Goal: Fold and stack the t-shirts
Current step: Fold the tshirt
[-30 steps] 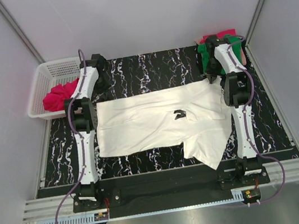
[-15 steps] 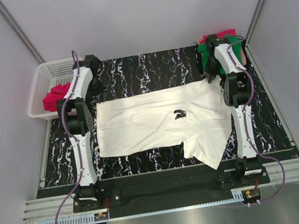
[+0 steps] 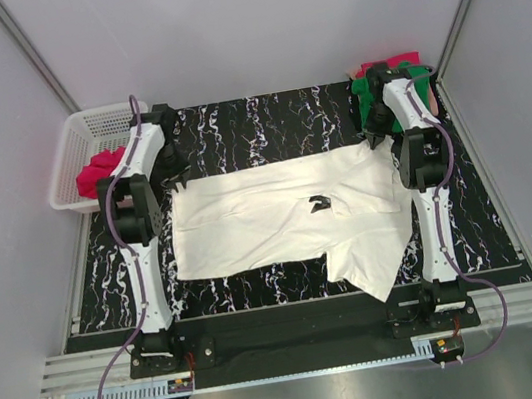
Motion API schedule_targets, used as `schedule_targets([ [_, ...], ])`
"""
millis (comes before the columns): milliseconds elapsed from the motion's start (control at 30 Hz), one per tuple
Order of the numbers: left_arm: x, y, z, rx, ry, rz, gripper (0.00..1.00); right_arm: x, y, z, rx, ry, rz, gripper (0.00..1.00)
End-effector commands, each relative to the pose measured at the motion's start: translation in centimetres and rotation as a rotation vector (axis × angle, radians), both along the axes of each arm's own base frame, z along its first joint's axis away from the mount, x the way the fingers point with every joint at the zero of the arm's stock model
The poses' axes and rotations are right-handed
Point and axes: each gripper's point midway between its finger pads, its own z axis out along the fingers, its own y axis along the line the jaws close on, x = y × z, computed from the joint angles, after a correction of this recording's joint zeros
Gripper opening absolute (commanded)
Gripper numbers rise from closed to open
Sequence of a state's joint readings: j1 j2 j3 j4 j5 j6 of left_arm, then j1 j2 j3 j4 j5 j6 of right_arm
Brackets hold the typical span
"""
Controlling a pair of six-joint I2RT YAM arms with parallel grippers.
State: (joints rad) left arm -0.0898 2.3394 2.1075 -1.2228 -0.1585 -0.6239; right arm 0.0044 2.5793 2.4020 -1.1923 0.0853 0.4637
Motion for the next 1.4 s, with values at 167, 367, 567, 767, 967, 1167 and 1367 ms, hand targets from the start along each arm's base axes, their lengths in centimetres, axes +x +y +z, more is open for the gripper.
schedule_targets([
  [167, 2.3, -0.1, -2.0, -0.005, -0.041, -0.005, 0.11, -0.7, 0.7, 2.8, 0.032, -0.025, 0.026, 0.00],
  [367, 2.1, -0.2, -3.7, -0.009, -0.006, 0.002, 0.00, -1.2, 0.3, 2.6, 0.017, -0.010, 0.031, 0.00],
  [567, 2.2, 0.2, -4.5, 0.019, 0.004, 0.011, 0.00, -1.3, 0.3, 2.1, 0.017, 0.001, 0.034, 0.00],
  [767, 3.7, 0.2, -3.6, 0.014, -0.017, 0.037, 0.00, -0.7, 0.4, 1.6, 0.023, -0.004, 0.030, 0.00],
  [967, 4.3, 0.3, -2.7, 0.002, -0.033, 0.042, 0.00, 0.5, 0.6, 0.9, 0.027, -0.022, 0.014, 0.00],
  [1167, 4.6, 0.9, -1.8, -0.005, -0.054, 0.055, 0.00, 1.6, 0.8, 0.7, 0.039, -0.044, 0.014, 0.00],
  [1367, 5.2, 2.2, -1.2, -0.012, -0.076, 0.089, 0.00, 2.2, -0.8, 0.7, 0.028, -0.058, -0.017, 0.00],
])
